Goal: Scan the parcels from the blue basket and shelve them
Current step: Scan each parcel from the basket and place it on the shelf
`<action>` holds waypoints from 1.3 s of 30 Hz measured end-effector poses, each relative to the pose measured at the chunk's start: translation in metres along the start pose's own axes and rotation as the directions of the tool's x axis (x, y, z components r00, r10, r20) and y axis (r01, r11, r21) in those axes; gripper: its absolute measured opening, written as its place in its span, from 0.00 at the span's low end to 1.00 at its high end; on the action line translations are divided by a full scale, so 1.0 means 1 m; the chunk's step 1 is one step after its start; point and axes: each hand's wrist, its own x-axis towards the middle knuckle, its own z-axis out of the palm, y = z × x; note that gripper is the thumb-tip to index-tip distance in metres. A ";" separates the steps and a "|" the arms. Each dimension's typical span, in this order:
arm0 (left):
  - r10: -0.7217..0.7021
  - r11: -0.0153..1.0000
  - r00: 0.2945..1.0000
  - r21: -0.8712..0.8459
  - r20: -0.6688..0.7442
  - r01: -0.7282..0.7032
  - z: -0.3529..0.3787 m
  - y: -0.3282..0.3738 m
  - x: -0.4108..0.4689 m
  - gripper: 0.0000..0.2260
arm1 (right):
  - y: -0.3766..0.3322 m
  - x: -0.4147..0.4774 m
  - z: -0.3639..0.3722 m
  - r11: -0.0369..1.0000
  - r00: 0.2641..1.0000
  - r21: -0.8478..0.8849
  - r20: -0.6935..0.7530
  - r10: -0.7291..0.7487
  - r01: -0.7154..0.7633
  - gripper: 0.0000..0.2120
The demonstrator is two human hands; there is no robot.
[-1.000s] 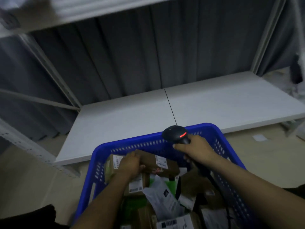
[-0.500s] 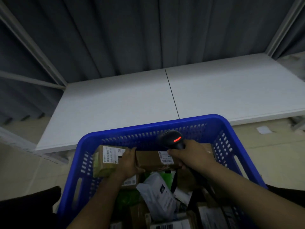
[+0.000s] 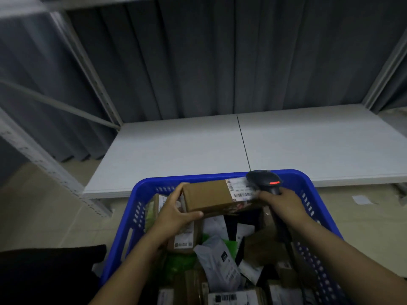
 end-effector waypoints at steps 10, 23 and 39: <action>0.100 0.990 0.995 -0.101 -0.007 -0.101 -0.029 0.017 -0.049 0.42 | -0.009 -0.022 -0.001 0.918 0.999 0.394 0.021 0.034 -0.039 0.08; 0.047 0.994 0.955 -0.085 -0.293 -0.075 -0.032 0.010 -0.053 0.25 | -0.015 -0.033 0.002 0.960 0.980 0.279 0.195 -0.025 -0.031 0.10; 0.028 0.983 0.931 -0.160 -0.364 -0.092 -0.046 -0.006 -0.052 0.25 | -0.027 -0.051 -0.007 0.997 0.904 -0.038 0.425 -0.049 0.073 0.10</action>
